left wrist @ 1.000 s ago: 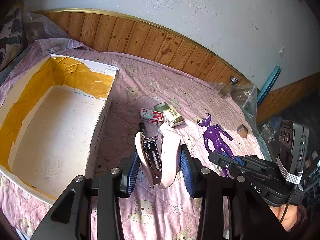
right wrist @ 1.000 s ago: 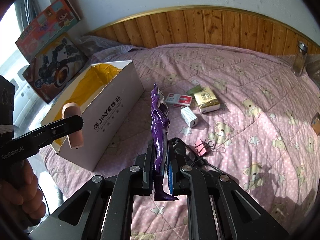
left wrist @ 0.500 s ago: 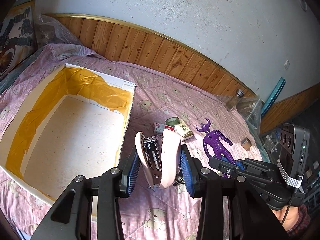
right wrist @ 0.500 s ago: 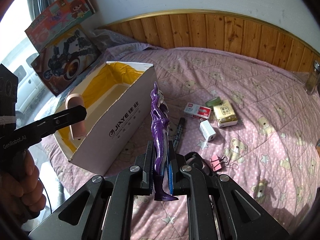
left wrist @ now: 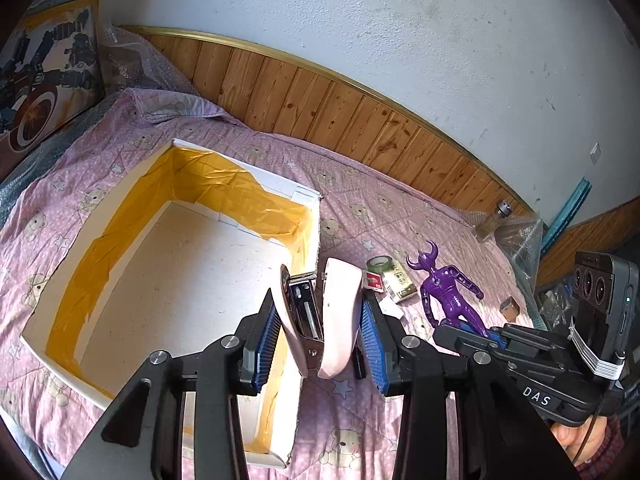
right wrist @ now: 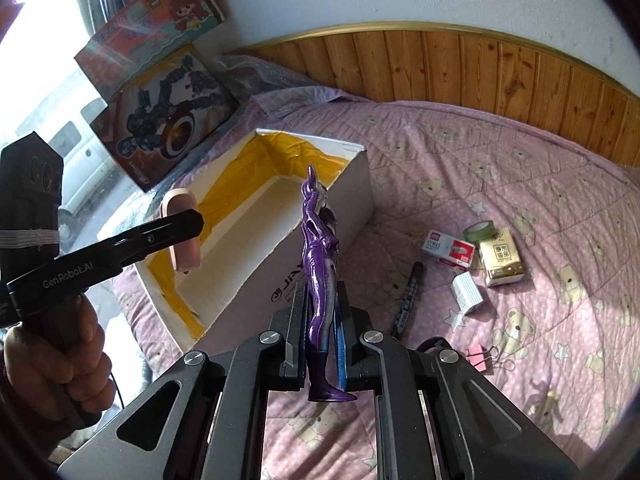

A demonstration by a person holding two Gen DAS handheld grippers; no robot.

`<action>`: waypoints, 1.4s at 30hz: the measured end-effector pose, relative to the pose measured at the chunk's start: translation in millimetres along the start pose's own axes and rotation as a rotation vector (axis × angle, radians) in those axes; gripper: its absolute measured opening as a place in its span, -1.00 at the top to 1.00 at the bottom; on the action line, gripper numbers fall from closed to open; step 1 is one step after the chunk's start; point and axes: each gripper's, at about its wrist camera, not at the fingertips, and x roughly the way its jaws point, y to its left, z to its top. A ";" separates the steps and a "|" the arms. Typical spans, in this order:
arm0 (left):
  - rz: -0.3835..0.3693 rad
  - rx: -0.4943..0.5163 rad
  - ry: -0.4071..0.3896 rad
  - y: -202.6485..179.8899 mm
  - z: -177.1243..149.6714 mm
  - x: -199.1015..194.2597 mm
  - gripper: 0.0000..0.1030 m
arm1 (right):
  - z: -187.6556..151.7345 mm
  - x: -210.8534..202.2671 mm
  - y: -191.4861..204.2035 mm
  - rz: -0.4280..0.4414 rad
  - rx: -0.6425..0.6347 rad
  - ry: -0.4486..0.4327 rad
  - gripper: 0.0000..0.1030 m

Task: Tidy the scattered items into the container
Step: 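Lift the figure and stapler and carry both tools toward the white box, then lower the figure and stapler into the box and open both tools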

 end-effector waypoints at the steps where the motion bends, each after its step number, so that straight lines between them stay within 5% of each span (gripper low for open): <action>1: 0.005 0.000 -0.002 2.4 2.9 -0.6 0.22 | 3.6 1.8 2.3 0.009 -0.001 0.001 0.78; 27: 0.053 -0.092 0.125 80.8 77.0 52.2 0.22 | 92.9 83.3 40.4 0.168 0.013 0.094 0.78; 42: 0.110 -0.188 0.181 127.7 98.4 103.4 0.22 | 122.3 157.0 35.3 0.139 0.052 0.238 0.78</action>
